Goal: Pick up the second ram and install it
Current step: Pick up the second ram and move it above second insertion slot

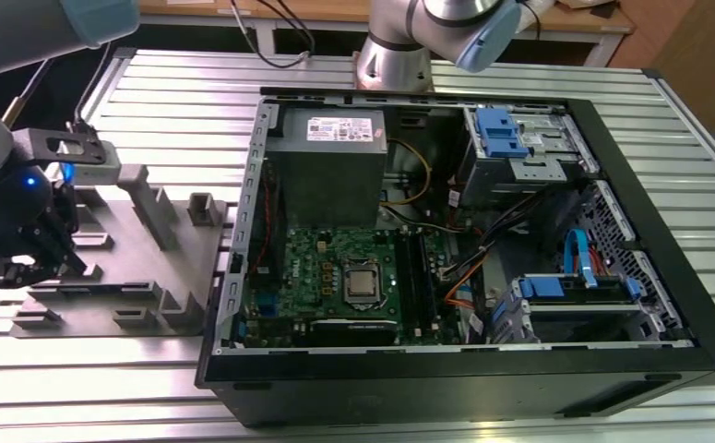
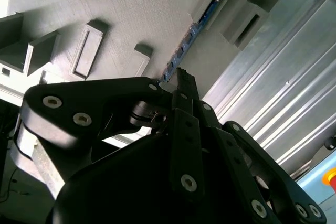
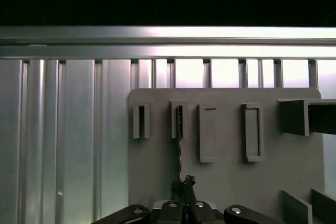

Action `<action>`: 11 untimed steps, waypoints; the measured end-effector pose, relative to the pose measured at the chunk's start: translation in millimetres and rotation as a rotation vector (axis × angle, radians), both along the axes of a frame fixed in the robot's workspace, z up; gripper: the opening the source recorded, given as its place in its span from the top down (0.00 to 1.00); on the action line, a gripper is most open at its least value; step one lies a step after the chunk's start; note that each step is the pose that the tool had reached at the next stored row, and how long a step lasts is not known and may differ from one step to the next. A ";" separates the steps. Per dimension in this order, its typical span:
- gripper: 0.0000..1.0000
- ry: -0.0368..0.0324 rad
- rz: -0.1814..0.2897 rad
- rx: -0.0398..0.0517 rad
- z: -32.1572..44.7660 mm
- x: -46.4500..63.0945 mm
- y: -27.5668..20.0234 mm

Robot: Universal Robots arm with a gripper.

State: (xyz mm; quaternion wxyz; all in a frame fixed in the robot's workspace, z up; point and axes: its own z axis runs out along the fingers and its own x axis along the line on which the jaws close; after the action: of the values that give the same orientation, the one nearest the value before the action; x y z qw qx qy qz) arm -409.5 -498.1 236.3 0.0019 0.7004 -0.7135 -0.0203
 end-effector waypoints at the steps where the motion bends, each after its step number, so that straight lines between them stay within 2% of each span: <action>1: 0.93 0.0001 0.000 -0.0001 -0.8 -0.2 0.0; 11: 0.93 -0.0001 0.005 -0.0001 -9.9 -1.7 0.0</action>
State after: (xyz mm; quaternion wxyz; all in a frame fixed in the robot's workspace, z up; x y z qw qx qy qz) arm -411.2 -498.1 226.4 0.0019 0.7022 -0.7117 -0.0203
